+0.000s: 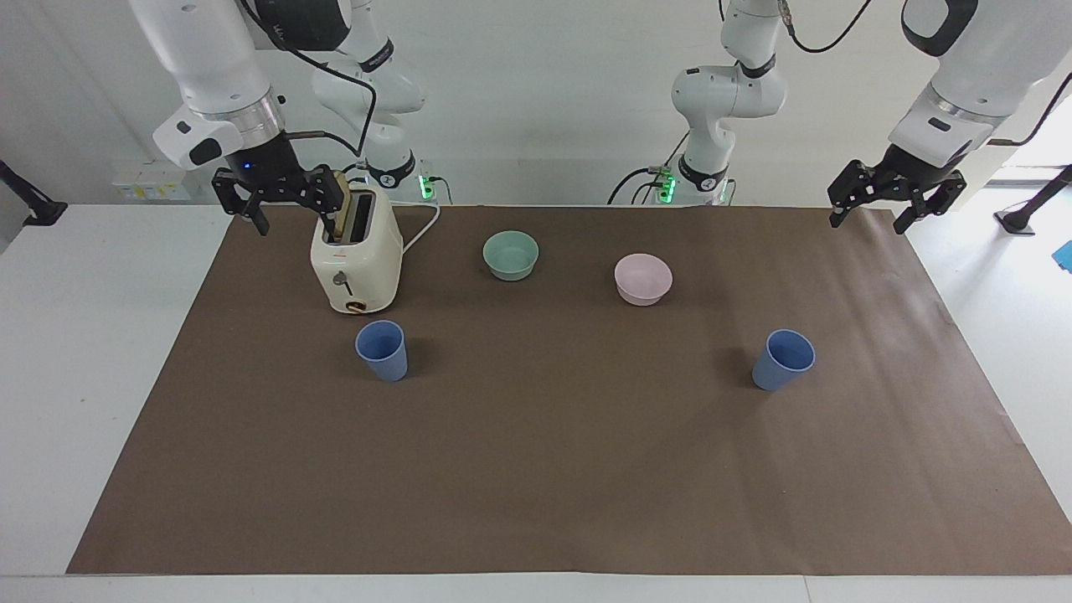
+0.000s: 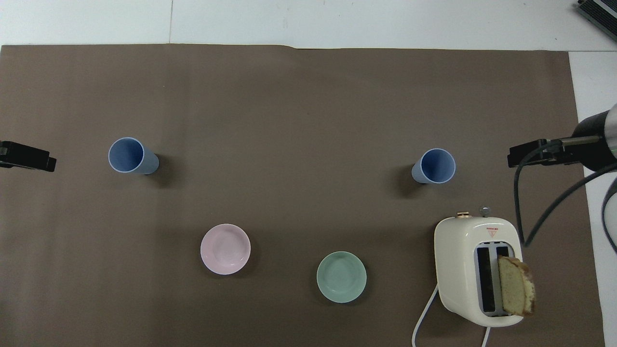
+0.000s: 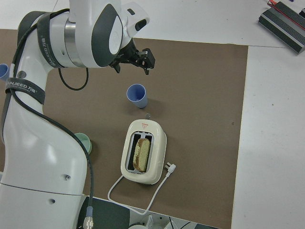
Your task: Stack blue cups with both arms
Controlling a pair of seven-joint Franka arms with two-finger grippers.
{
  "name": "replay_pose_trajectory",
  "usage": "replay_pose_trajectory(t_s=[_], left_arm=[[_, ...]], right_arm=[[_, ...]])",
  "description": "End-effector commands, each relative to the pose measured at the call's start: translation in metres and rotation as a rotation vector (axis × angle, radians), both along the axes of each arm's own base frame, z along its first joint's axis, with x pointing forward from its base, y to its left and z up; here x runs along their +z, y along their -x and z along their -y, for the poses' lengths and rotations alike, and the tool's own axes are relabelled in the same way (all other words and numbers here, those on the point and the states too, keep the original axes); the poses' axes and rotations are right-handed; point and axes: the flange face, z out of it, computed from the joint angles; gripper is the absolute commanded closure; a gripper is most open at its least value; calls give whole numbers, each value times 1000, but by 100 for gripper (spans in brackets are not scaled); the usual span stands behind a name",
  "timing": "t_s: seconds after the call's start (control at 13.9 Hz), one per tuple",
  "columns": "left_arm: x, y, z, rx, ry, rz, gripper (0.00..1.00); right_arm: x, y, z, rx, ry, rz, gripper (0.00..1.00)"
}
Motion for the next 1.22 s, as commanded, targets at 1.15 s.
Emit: replay_pose_trajectory(t_s=[1.15], left_arm=[[11,1,1,2,-6,22,0]], right_arm=[[2,5,2,-17,-8,10,0]])
